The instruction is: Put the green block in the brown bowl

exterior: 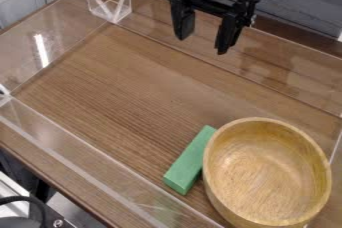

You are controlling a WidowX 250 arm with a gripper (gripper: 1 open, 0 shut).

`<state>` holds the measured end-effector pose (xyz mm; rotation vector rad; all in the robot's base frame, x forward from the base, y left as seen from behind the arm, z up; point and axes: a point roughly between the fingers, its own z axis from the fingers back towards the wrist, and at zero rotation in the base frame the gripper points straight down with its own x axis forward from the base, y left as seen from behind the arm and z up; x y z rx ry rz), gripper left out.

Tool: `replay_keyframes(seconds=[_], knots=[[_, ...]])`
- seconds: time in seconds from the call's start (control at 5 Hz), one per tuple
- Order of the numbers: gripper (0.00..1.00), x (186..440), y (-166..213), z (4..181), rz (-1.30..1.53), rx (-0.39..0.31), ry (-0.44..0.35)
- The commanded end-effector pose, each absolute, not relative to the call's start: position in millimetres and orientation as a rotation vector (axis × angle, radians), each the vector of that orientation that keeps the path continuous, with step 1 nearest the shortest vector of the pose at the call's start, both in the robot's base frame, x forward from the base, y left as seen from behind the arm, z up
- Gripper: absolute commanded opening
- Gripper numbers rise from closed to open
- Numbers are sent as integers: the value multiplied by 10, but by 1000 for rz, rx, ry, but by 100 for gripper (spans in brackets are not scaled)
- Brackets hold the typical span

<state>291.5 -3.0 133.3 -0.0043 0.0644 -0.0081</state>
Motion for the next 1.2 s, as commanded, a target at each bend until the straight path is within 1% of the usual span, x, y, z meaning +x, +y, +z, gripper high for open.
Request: replay_keyframes(seconds=[0.0, 0.2, 0.4, 0.6, 0.8, 1.0], knots=[[100, 2632, -103, 1161, -37, -5, 78], [100, 2164, -224, 1084, -75, 1, 38], [100, 1936, -380, 1018, -100, -4, -17], [100, 1930, -431, 854, -107, -13, -46], [100, 1953, -482, 727, -118, -22, -67], [100, 1991, -481, 643, -113, -30, -78]])
